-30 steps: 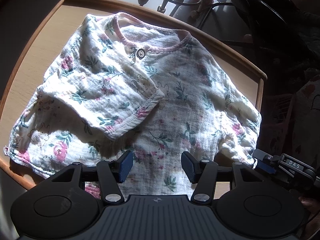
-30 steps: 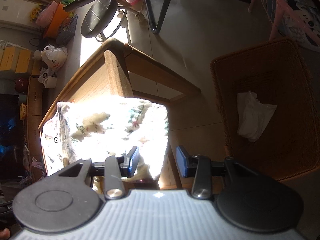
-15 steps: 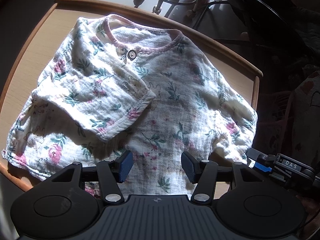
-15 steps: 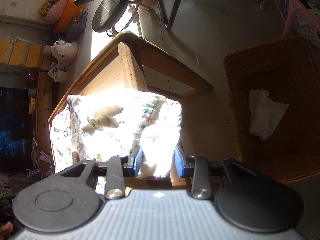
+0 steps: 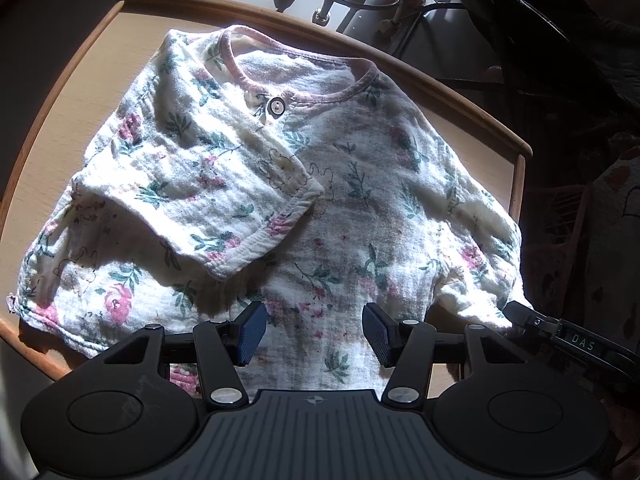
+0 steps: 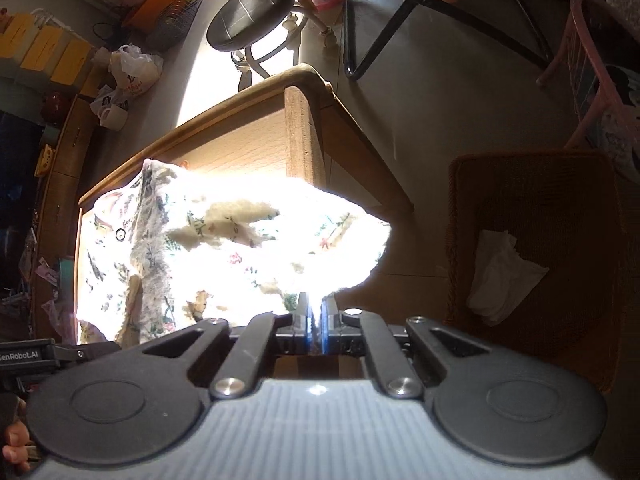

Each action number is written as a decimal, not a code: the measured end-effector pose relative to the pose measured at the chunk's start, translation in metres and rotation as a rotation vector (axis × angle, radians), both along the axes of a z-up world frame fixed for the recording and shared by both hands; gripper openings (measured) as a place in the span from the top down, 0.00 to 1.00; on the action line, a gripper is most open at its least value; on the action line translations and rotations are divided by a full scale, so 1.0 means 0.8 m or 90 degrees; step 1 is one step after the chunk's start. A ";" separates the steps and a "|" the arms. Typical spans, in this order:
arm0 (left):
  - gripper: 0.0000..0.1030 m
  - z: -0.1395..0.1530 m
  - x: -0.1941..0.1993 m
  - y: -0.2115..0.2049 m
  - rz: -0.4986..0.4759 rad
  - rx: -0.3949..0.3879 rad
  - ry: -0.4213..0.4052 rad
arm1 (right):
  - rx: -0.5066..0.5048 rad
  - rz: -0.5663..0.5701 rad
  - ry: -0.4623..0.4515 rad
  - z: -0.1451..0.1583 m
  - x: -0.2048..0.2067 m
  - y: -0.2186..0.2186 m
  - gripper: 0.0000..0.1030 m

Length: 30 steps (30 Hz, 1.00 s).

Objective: Fold clothes

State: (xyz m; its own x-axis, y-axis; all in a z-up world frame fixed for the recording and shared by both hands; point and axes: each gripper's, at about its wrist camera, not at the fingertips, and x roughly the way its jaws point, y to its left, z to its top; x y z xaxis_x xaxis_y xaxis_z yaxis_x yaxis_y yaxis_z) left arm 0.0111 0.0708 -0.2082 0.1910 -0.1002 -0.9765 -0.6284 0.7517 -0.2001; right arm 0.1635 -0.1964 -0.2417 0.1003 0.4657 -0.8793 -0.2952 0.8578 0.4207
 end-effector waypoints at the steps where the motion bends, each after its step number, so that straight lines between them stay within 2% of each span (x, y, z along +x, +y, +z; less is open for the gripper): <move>1: 0.46 0.001 0.000 0.002 0.002 0.001 0.000 | -0.006 0.005 -0.008 0.006 -0.002 0.003 0.95; 7: 0.46 0.009 -0.005 0.020 0.016 0.003 -0.003 | -0.048 0.048 -0.056 0.041 -0.017 0.035 0.95; 15: 0.46 0.022 -0.019 0.056 0.035 0.003 -0.011 | -0.083 0.074 -0.082 0.072 -0.035 0.094 0.95; 30: 0.46 0.038 -0.067 0.151 0.009 -0.007 -0.019 | -0.101 0.065 -0.104 0.094 -0.079 0.208 0.95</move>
State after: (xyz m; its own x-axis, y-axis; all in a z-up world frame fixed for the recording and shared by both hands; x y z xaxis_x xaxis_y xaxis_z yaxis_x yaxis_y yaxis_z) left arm -0.0422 0.1914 -0.1776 0.2214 -0.1076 -0.9692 -0.6325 0.7406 -0.2267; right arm 0.1000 -0.0301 -0.1664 0.2061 0.3382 -0.9182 -0.4365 0.8716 0.2230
